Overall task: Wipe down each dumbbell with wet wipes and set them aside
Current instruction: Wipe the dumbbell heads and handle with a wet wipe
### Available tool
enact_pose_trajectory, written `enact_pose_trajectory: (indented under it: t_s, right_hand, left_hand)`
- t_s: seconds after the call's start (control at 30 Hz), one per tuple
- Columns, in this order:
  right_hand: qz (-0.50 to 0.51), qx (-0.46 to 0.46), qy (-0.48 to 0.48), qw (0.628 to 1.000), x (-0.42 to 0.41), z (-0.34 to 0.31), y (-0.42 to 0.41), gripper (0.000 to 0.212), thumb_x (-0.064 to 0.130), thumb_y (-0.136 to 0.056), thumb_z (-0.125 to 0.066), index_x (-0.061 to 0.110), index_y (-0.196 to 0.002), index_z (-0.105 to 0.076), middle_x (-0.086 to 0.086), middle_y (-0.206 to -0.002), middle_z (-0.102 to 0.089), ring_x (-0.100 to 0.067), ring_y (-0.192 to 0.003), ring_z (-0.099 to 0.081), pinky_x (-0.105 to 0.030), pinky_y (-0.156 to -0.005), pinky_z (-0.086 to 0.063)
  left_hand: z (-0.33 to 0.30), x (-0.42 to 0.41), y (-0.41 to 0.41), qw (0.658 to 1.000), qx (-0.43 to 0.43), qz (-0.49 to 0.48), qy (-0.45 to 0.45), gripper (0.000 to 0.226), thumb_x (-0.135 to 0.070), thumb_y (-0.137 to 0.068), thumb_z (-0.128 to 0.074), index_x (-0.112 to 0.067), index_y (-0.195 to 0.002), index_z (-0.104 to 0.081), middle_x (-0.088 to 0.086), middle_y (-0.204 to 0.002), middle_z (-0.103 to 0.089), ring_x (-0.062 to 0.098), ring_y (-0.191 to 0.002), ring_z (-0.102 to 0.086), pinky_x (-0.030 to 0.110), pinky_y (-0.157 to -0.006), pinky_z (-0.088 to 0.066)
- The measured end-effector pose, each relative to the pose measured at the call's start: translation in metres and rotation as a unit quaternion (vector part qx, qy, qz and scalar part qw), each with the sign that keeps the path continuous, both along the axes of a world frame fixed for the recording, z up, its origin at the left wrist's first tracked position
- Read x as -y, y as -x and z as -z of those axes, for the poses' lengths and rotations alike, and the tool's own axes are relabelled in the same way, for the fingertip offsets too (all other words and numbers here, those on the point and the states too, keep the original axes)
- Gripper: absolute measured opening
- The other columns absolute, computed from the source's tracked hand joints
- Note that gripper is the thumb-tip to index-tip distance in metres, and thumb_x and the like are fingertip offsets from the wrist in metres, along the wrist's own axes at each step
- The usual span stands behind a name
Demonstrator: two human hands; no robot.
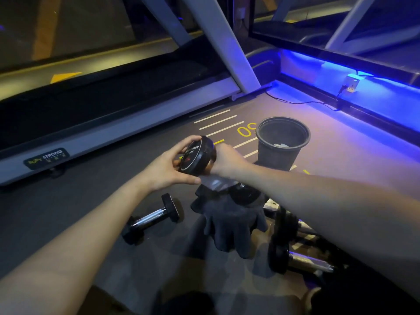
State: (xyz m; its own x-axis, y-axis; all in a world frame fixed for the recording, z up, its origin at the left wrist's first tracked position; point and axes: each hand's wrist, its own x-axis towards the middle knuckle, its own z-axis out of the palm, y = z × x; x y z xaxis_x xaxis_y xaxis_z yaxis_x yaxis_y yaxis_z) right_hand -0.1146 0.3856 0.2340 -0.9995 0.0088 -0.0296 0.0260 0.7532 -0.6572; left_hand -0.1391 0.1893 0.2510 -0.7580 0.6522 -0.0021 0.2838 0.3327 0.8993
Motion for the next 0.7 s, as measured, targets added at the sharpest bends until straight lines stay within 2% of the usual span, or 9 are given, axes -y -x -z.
enact_pose_trajectory:
  t_s: [0.07, 0.17, 0.2, 0.27, 0.37, 0.5, 0.6, 0.7]
  right_hand:
    - [0.061, -0.054, -0.057, 0.995, 0.012, 0.008, -0.010, 0.025, 0.037, -0.072, -0.074, 0.018, -0.068, -0.059, -0.007, -0.070, -0.064, -0.030, -0.071, -0.064, -0.030, -0.061, -0.048]
    - [0.090, -0.109, -0.062, 0.988, 0.020, 0.013, -0.017, 0.017, 0.032, -0.074, -0.073, 0.020, -0.084, -0.067, -0.010, -0.089, -0.072, -0.035, -0.089, -0.067, -0.034, -0.072, -0.053]
    - [0.082, -0.101, -0.048, 0.990, 0.017, 0.011, -0.017, 0.017, 0.032, -0.075, -0.074, 0.020, -0.083, -0.066, -0.009, -0.088, -0.072, -0.034, -0.088, -0.066, -0.033, -0.069, -0.050]
    - [0.043, -0.063, -0.011, 0.997, 0.009, 0.004, -0.013, 0.022, 0.032, -0.074, -0.076, 0.019, -0.070, -0.060, -0.005, -0.069, -0.063, -0.030, -0.073, -0.060, -0.027, -0.059, -0.042]
    - [-0.012, -0.025, 0.012, 1.000, -0.004, -0.005, -0.003, 0.029, 0.026, -0.076, -0.079, 0.013, -0.064, -0.056, 0.001, -0.054, -0.042, -0.020, -0.061, -0.039, -0.019, -0.047, -0.034]
    - [-0.016, -0.019, 0.010, 1.000, -0.007, -0.003, 0.002, 0.037, 0.021, -0.078, -0.076, 0.014, -0.058, -0.046, 0.003, -0.055, -0.037, -0.015, -0.056, -0.033, -0.020, -0.044, -0.030]
    - [-0.019, -0.022, 0.022, 0.999, -0.007, -0.001, 0.003, 0.034, 0.024, -0.075, -0.079, 0.014, -0.061, -0.051, 0.002, -0.059, -0.040, -0.014, -0.057, -0.034, -0.026, -0.049, -0.032]
    - [-0.031, -0.025, 0.029, 0.999, -0.009, -0.001, 0.003, 0.039, 0.027, -0.073, -0.082, 0.016, -0.058, -0.047, 0.004, -0.057, -0.039, -0.012, -0.058, -0.034, -0.032, -0.053, -0.031]
  left_hand:
    - [0.001, -0.001, 0.000, 1.000, -0.002, -0.007, -0.004, 0.097, 0.009, -0.069, -0.085, -0.045, -0.138, -0.045, -0.018, -0.127, -0.056, -0.001, -0.109, -0.066, 0.016, -0.093, -0.050]
    - [0.003, -0.002, 0.002, 1.000, -0.011, -0.007, -0.002, 0.096, 0.007, -0.069, -0.087, -0.047, -0.138, -0.047, -0.030, -0.120, -0.062, 0.001, -0.112, -0.066, 0.017, -0.097, -0.050]
    - [0.003, -0.001, 0.002, 1.000, -0.011, -0.005, 0.002, 0.097, 0.007, -0.069, -0.087, -0.047, -0.138, -0.046, -0.031, -0.120, -0.062, 0.000, -0.111, -0.066, 0.016, -0.096, -0.050]
    - [0.001, -0.001, 0.002, 1.000, -0.008, -0.003, 0.008, 0.098, 0.006, -0.070, -0.086, -0.047, -0.140, -0.044, -0.022, -0.126, -0.058, -0.001, -0.109, -0.067, 0.015, -0.094, -0.050]
    - [0.001, 0.002, 0.002, 1.000, -0.006, -0.002, 0.016, 0.099, 0.006, -0.070, -0.087, -0.049, -0.139, -0.042, -0.016, -0.128, -0.054, -0.001, -0.106, -0.069, 0.013, -0.090, -0.050]
    - [0.003, 0.005, 0.003, 1.000, -0.008, -0.002, 0.024, 0.101, 0.004, -0.068, -0.088, -0.054, -0.137, -0.043, -0.013, -0.132, -0.054, 0.005, -0.112, -0.068, 0.015, -0.093, -0.051]
    - [0.004, 0.006, 0.004, 1.000, -0.012, -0.003, 0.029, 0.101, 0.001, -0.069, -0.089, -0.056, -0.137, -0.042, -0.007, -0.134, -0.054, 0.009, -0.112, -0.069, 0.016, -0.093, -0.051]
    - [0.005, 0.007, 0.004, 0.999, -0.009, -0.004, 0.032, 0.102, 0.001, -0.069, -0.090, -0.054, -0.140, -0.042, -0.006, -0.134, -0.054, 0.009, -0.113, -0.069, 0.017, -0.094, -0.051]
